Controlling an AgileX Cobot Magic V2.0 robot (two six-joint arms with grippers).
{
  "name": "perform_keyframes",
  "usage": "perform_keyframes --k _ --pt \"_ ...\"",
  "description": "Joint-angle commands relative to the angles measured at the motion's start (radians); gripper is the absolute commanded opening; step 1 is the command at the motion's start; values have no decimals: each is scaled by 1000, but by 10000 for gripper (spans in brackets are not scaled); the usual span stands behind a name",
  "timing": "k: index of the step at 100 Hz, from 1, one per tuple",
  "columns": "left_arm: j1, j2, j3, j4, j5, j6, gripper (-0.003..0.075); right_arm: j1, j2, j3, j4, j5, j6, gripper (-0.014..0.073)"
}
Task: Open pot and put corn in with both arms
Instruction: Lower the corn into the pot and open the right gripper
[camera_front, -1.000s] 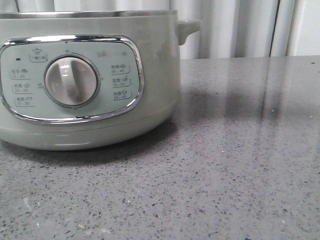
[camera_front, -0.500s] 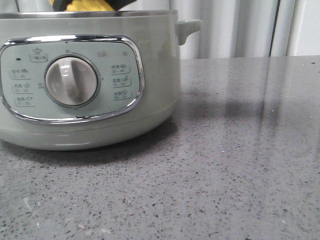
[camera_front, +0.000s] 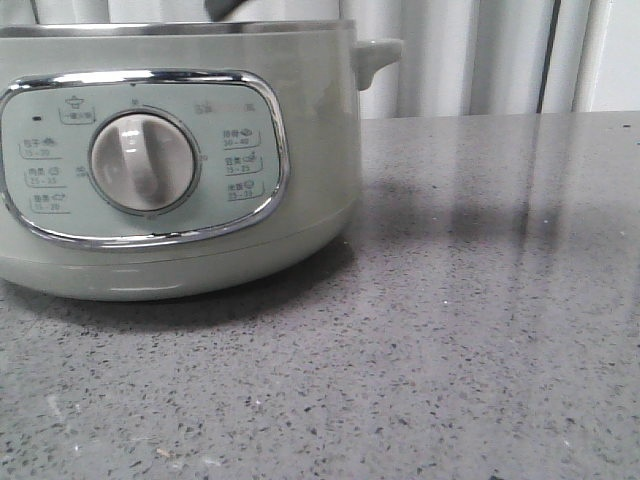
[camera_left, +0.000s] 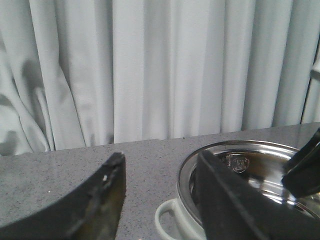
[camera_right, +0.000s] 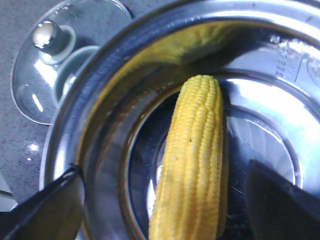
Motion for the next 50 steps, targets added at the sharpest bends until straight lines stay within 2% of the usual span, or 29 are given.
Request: perform_keyframes --k 1,7,16,21,31,34,50 --pt "-10 6 -27 -11 -70 -8 258 -4 -128 -39 -1 -18 -15 517" --pt "-10 6 -27 -11 -68 -8 258 -4 -183 -37 -25 10 -15 432" --pt "-10 6 -27 -11 -68 -8 258 -4 -259 -21 -57 51 -15 246" --pt "-10 6 -27 -11 -68 -8 258 -4 -315 5 -80 58 -15 123" --pt "-10 6 -27 -11 -68 -8 258 -4 -426 105 -137 32 -15 -48" --pt "-10 6 -27 -11 -68 -8 258 -4 -462 143 -153 4 -15 -72" --pt "-10 6 -27 -11 -60 -8 258 -4 -699 413 -252 -174 -15 -60"
